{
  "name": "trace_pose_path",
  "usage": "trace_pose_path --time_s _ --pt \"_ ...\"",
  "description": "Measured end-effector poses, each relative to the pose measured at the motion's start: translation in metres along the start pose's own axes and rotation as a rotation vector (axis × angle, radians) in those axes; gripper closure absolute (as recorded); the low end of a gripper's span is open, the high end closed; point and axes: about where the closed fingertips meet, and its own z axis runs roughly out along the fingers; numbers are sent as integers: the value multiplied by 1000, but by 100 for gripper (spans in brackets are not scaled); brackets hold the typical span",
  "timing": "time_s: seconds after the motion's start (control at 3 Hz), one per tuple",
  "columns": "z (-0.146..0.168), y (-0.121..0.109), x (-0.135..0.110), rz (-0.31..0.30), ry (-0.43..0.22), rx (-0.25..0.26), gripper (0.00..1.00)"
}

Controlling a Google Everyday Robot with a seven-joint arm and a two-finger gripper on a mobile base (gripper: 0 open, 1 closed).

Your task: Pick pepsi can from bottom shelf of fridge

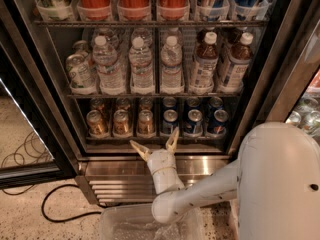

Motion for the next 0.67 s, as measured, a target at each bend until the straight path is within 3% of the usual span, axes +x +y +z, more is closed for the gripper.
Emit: trace_pose_path --time_s 0.67 --pt "-3 -18 22 23 79 48 0"
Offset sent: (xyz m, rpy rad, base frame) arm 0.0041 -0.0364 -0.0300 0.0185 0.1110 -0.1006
